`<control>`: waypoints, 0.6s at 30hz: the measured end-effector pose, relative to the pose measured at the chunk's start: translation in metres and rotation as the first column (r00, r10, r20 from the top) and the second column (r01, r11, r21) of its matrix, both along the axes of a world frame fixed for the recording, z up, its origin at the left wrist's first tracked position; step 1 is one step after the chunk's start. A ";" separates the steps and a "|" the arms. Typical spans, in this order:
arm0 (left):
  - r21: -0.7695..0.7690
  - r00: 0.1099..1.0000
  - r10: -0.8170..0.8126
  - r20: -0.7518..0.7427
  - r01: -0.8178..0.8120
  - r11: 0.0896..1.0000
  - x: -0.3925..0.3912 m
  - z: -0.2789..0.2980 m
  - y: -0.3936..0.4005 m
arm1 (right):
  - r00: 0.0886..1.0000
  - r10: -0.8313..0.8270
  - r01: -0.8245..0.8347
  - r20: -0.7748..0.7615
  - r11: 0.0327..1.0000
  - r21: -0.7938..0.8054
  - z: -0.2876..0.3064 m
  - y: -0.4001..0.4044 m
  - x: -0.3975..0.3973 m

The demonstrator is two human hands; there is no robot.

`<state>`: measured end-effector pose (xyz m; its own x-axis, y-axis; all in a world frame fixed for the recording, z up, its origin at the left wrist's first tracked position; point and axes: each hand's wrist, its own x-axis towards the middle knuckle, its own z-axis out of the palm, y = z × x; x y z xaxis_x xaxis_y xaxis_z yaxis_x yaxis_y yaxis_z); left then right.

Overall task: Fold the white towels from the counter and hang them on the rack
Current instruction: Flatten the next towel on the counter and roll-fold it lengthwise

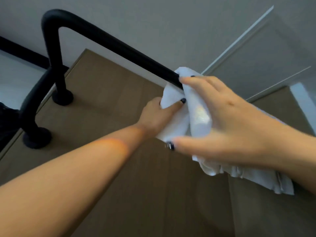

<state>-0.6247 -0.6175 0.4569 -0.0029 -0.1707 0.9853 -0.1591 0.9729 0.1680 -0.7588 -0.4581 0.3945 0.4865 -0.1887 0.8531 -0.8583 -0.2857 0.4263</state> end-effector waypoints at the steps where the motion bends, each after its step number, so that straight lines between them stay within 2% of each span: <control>1: 0.051 0.997 -0.072 -0.031 0.074 0.996 0.001 0.001 0.003 | 0.998 -0.061 0.060 -0.016 0.997 -0.057 -0.012 -0.003 -0.005; 3: 0.174 0.974 -0.218 -0.057 0.225 0.959 0.004 -0.001 0.007 | 0.989 -0.148 0.138 -0.026 0.963 -0.231 -0.022 -0.014 -0.018; 5: 0.296 0.917 -0.387 -0.099 0.399 0.868 0.008 -0.008 0.006 | 0.988 -0.153 0.138 -0.013 0.925 -0.353 -0.024 -0.022 -0.028; 8: 0.344 0.737 -0.641 -0.214 0.671 0.657 0.004 -0.032 -0.006 | 0.997 -0.075 0.063 -0.010 0.890 -0.452 -0.028 -0.026 -0.035; 10: 0.269 0.565 -0.760 -0.321 0.824 0.498 -0.008 -0.050 -0.012 | 1.000 0.019 -0.022 -0.010 0.856 -0.516 -0.032 -0.027 -0.037; 13: 0.094 0.324 -0.767 -0.554 0.940 0.329 -0.033 -0.070 -0.014 | 0.993 0.120 -0.107 -0.019 0.789 -0.605 -0.043 -0.034 -0.037; 16: -0.042 0.162 -0.715 -0.680 0.965 0.258 -0.051 -0.076 -0.013 | 0.982 0.187 -0.155 -0.028 0.710 -0.687 -0.055 -0.042 -0.035; 18: -0.087 0.118 -0.695 -0.710 0.964 0.253 -0.060 -0.076 -0.010 | 0.974 0.223 -0.186 -0.046 0.660 -0.728 -0.061 -0.047 -0.035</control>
<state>-0.6844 -0.6270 0.3805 0.0713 -0.7047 0.7059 0.9589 0.2433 0.1459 -0.7943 -0.5051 0.3338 0.3966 0.5957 0.6984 -0.8387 -0.0740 0.5395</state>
